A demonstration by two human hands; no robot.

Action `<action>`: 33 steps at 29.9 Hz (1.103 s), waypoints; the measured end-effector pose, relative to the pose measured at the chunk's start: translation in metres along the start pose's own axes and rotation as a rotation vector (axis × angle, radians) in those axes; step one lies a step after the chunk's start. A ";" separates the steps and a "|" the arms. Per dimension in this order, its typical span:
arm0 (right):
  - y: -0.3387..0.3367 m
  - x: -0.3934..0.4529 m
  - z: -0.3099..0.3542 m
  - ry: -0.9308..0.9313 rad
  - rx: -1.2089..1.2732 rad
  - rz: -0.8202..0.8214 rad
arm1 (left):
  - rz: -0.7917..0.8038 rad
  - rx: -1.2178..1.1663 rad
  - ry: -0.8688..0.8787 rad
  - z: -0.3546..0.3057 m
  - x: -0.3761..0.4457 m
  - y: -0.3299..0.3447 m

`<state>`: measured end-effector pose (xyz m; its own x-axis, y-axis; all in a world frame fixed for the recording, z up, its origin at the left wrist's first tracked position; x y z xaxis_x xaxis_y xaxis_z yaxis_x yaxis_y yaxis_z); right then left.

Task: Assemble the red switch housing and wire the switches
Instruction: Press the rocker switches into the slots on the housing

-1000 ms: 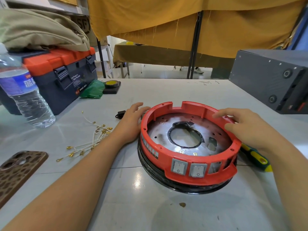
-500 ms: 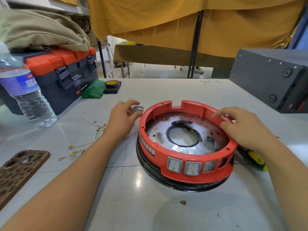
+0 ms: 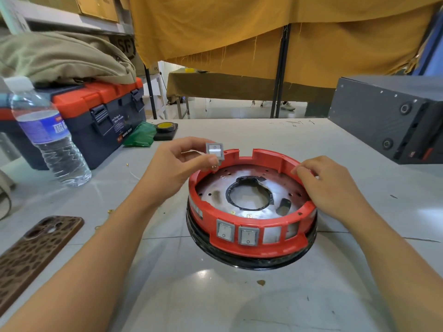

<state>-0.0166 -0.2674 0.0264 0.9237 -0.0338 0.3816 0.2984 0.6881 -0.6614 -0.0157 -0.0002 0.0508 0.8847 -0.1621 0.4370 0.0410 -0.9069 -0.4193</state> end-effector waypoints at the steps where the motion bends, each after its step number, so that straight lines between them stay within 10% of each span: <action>1: 0.001 0.000 0.001 -0.001 0.004 -0.005 | 0.015 0.003 0.006 -0.003 -0.003 0.000; 33: -0.003 -0.084 0.064 -0.263 0.711 0.284 | -0.194 0.349 0.239 -0.055 -0.096 0.048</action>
<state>-0.1107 -0.2201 0.0381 0.8283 0.3218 0.4587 -0.2444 0.9442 -0.2209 -0.1245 -0.0496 0.0319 0.7154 -0.1245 0.6876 0.3850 -0.7508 -0.5366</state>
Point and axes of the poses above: each hand's wrist, its own x-axis towards the middle knuckle, its own y-axis out of the palm, z = x × y, the point moved 1 cm from there along x, towards the middle knuckle, and after that the axes turned 11 degrees about x, right-handed, at the moved point
